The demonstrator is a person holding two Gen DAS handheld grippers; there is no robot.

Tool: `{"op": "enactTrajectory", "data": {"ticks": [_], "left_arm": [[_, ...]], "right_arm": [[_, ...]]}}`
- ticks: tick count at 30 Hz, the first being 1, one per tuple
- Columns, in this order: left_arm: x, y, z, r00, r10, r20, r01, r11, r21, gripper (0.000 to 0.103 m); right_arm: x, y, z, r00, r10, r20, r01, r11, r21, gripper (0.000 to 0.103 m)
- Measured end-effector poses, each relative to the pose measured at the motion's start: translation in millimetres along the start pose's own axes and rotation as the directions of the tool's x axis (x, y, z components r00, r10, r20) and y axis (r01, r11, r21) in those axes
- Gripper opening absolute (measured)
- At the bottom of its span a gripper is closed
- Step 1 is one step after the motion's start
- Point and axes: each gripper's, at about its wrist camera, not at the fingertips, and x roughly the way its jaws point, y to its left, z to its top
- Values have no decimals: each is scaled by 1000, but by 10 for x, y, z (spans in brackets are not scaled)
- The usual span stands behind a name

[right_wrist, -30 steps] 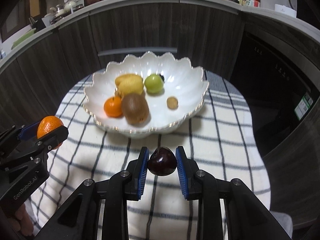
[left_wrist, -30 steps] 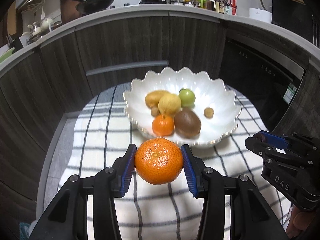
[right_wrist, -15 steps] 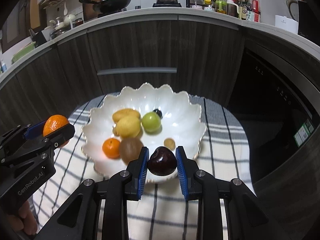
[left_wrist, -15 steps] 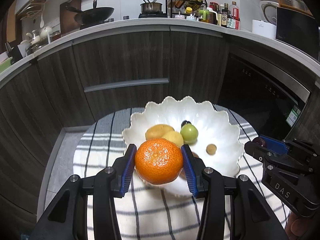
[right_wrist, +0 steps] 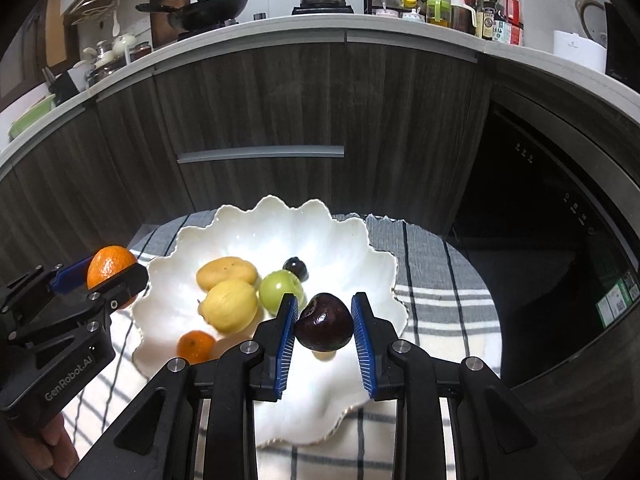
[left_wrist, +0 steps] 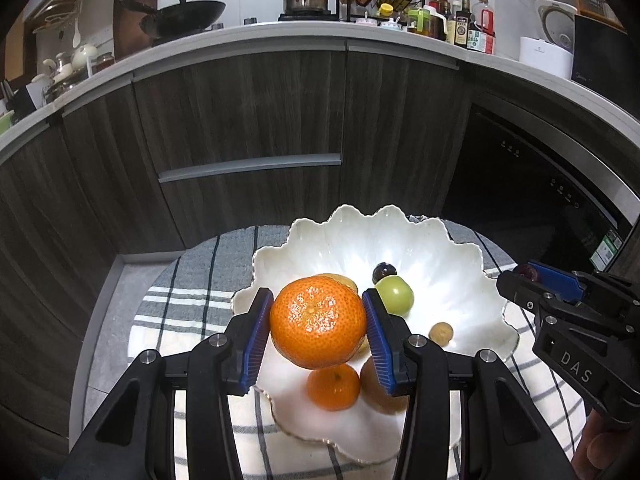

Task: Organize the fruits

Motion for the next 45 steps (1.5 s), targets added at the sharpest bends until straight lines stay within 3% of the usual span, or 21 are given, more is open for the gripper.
{"op": "enactTrajectory", "data": {"ticks": [21,24,25,27,28,29,31,40,45], "left_arm": [[572,70,-62,994,-12,-105,9,1000,-29,46],[574,76,-68,994,-13,-112,9,999,-36,47],[560,77,-65,994,-11,-108,7,999,-35,52],[513,84,-53,995,1,-96,-5,999,-38,70],[482,89,-49,996,10,-88,-14,999,-40,78],[447,96,-41,997,18,-77,-21,999,-41,79],[391,102,-25,997,31,-71,-33,999,-35,79],[-15,120,-22,998,60,-25,-62,996,-63,95],[-327,110,-74,995,95,1,-95,993,-71,96]], "right_arm": [[677,-20,2,994,26,-106,-24,1000,17,29],[681,-24,5,994,25,-108,-23,1000,21,30],[677,-21,7,994,25,-107,-23,1000,21,31],[654,-8,10,995,24,-100,-22,1000,16,39],[641,-5,12,995,21,-96,-19,1000,16,51],[610,-4,15,996,11,-87,-10,1000,17,63],[562,-9,30,997,-15,-71,16,1000,17,72],[267,-39,67,996,-69,-48,71,997,40,80],[-15,-7,29,998,-64,-18,65,997,44,80]]}}
